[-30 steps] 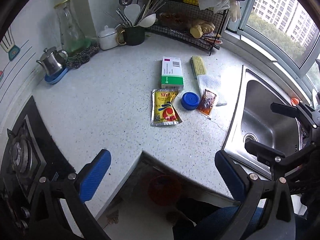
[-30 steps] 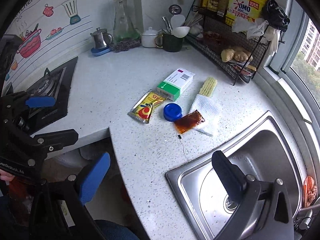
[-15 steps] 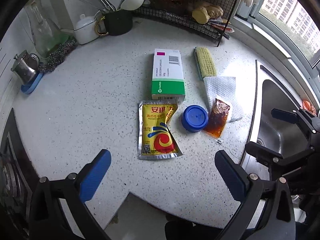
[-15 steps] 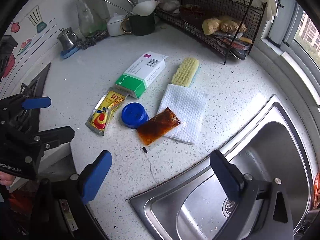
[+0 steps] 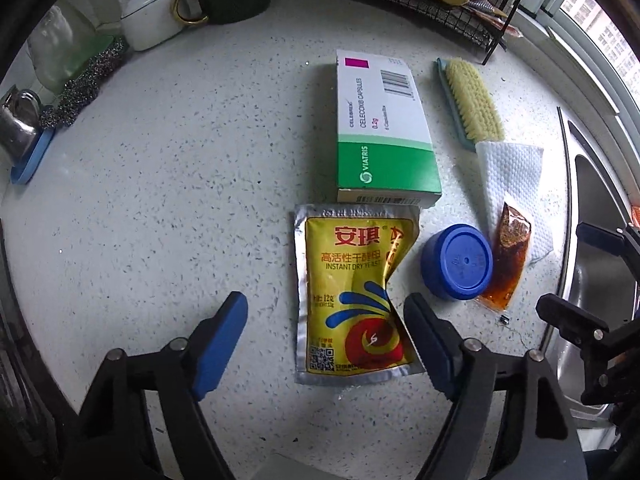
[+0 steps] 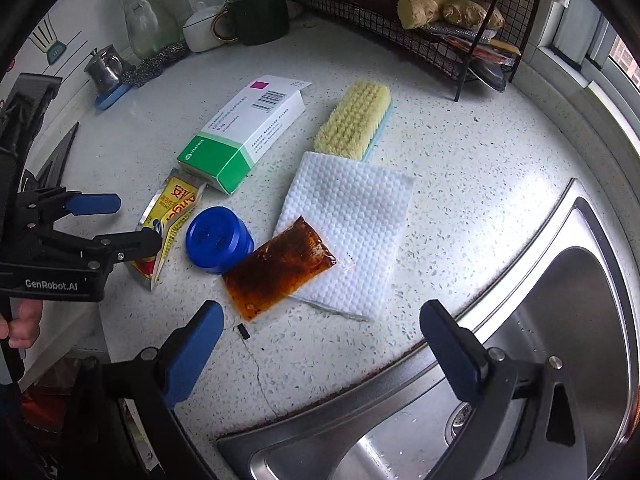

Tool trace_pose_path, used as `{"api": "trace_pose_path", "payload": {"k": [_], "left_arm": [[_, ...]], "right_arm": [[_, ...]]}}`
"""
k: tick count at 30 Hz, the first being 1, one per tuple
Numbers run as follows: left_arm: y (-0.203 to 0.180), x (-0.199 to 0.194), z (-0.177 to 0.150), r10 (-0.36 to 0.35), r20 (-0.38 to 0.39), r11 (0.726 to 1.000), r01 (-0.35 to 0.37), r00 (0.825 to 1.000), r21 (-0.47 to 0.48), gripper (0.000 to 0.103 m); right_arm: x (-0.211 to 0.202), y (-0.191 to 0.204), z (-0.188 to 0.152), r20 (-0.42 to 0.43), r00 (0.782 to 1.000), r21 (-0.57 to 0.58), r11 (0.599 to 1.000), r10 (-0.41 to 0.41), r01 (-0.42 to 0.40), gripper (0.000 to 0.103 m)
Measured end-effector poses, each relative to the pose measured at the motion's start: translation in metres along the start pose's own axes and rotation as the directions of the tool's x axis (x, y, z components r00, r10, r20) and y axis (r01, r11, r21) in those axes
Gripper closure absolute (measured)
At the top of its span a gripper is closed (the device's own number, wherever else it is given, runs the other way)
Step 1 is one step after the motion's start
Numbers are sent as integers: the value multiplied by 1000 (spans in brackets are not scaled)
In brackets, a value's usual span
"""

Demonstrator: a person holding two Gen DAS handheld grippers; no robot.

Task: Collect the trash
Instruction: 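Grasp the yellow yeast sachet with the left gripper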

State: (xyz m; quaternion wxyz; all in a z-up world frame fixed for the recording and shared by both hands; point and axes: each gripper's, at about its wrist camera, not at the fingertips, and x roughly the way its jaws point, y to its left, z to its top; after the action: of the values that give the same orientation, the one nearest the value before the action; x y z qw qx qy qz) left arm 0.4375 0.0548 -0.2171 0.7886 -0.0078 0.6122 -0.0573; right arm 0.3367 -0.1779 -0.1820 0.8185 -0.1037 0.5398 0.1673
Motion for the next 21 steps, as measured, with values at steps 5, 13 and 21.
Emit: {"api": "trace_pose_path", "payload": {"k": [5,13,21], "left_arm": [[-6,0,4,-36,5,999,36,999,31,46],[-9,4,8,-56,-5,998,57,998,22,58],[-11,4,7,-29,8,999,29,1000,29,69]], "right_arm": [[1,-6,-2,-9,1000,18,1000,2,-2,4],[-7,-11,-1,9,1000,31,999,11,-11,4],[-7,2,3,13,1000,-15,1000,25,-25,4]]}}
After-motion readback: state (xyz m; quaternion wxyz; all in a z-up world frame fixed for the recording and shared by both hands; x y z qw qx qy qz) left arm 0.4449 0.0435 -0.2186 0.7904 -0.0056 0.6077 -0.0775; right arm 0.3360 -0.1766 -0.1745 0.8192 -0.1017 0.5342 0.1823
